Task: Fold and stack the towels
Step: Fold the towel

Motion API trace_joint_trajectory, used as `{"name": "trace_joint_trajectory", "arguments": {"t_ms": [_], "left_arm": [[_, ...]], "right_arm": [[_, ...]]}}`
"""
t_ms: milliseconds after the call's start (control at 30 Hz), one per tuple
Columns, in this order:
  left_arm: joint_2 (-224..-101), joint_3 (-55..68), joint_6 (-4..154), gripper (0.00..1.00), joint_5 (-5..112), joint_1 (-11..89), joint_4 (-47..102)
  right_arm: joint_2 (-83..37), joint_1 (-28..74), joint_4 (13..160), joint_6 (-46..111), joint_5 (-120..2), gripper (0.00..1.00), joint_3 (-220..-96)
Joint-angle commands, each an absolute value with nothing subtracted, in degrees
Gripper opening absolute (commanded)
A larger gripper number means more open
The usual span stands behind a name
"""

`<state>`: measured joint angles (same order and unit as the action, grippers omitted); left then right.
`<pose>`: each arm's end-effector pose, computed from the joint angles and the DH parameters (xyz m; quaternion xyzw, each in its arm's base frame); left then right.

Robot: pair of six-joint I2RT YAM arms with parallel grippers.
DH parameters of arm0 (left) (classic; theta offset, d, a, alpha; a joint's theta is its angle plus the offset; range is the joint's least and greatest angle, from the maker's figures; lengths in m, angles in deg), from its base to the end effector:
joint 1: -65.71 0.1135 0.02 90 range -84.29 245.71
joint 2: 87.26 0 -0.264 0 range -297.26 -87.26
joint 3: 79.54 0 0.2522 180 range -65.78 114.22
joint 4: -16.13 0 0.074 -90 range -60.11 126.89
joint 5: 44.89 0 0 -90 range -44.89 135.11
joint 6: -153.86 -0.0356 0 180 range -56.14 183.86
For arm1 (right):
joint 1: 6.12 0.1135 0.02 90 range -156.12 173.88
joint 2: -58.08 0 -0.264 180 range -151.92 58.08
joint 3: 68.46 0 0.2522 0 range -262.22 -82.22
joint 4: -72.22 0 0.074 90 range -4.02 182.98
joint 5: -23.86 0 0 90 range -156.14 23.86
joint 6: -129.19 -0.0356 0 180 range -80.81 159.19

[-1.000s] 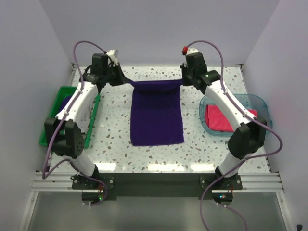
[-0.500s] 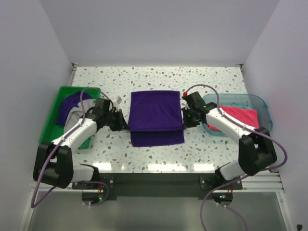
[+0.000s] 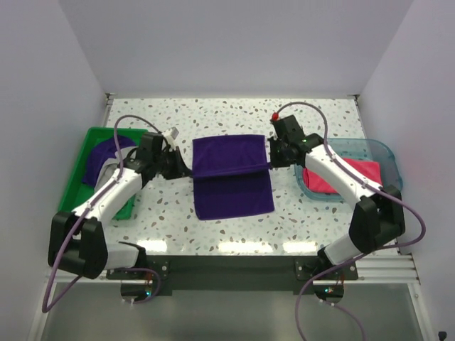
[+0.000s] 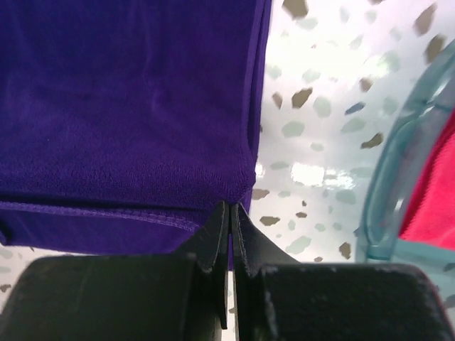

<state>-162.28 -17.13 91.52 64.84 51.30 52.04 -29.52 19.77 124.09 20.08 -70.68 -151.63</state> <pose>0.2576 -0.0786 0.2329 -0.0460 0.9222 -0.2748 0.2681 0.2901 0.1377 0.2667 -0.0451 0.9553 0.0758 0.2821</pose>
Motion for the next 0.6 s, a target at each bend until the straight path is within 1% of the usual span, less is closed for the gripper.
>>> {"name": "trace_joint_trajectory", "arguments": {"t_ms": [0,167,367,500,567], "left_arm": [[-159.2,-12.5,90.2,0.05,61.7,52.0,56.6],[-154.9,-15.6,91.9,0.06,64.4,51.0,57.0],[-153.6,-27.4,95.7,0.05,68.6,46.7,50.3],[-156.1,-34.5,97.3,0.05,67.1,44.6,47.1],[-156.9,-35.5,97.2,0.04,66.2,44.6,46.2]], "right_arm": [[-25.6,18.6,130.9,23.2,-77.5,0.00,-156.7],[-21.4,18.6,132.7,22.9,-76.2,0.00,-153.2],[-15.7,18.8,129.1,19.4,-74.7,0.00,-140.2],[-16.8,18.9,126.1,17.4,-73.2,0.00,-132.8],[-18.6,19.2,123.9,16.4,-71.5,0.00,-131.3]]}}
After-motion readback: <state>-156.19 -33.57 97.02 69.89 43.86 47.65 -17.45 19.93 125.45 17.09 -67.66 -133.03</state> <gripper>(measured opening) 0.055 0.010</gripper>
